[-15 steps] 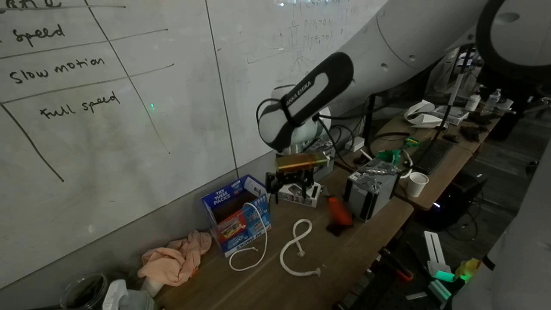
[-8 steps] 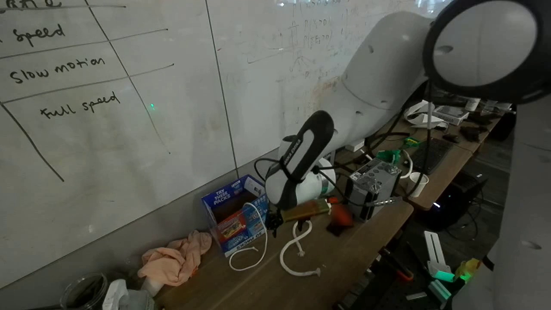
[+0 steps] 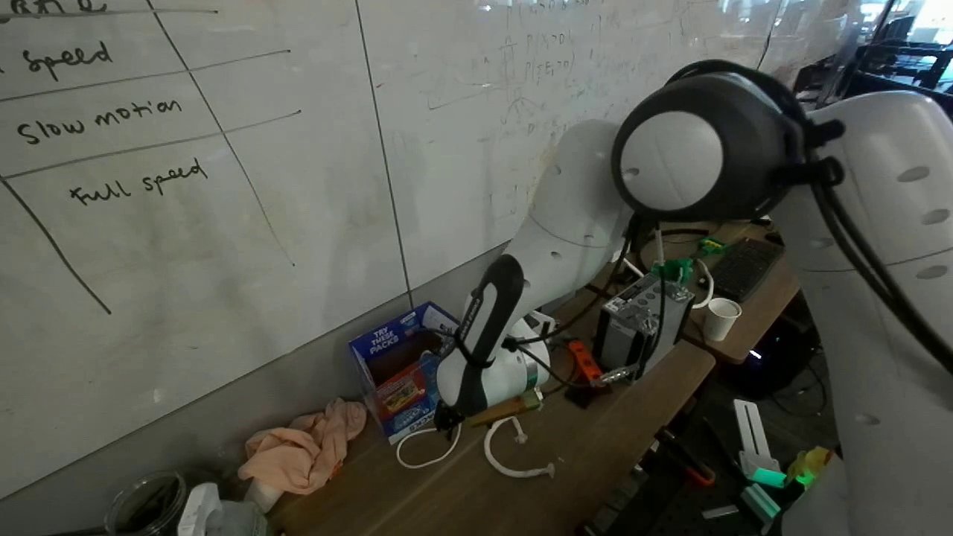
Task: Pick up the ropes and put them in the blue box.
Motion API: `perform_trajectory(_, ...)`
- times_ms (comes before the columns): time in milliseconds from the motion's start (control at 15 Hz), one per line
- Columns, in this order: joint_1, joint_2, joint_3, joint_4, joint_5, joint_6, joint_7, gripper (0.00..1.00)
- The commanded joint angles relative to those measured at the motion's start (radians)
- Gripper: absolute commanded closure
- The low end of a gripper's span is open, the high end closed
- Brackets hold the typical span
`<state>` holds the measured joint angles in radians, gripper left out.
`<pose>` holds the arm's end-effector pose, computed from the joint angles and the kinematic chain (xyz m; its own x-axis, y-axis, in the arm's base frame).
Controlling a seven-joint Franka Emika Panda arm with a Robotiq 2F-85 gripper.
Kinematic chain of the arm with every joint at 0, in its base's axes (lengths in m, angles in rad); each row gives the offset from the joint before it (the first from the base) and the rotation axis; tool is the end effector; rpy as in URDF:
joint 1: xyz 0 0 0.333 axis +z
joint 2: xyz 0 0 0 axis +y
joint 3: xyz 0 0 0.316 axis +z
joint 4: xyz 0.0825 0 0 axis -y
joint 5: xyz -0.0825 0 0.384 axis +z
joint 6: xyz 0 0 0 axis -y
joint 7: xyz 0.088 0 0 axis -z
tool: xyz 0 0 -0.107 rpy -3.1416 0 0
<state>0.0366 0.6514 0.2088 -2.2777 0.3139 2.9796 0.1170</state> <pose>0.4988 0.1138 0.0779 0.9747 -0.2233 -0.0103 -0.2212 -0.9571 -0.1874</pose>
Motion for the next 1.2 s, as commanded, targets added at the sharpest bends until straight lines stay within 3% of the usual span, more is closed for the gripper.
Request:
perform_trajectory(0, -0.007, 0.143, -0.001, 0.130, -0.040, 0.041, -0.014, 0.00)
perform_trajectory(600, 0.009, 0.379, -0.048, 0.374, -0.077, 0.046, 0.016, 0.00)
perform_trajectory(1133, 0.006, 0.479, -0.073, 0.505, -0.073, 0.043, 0.028, 0.00)
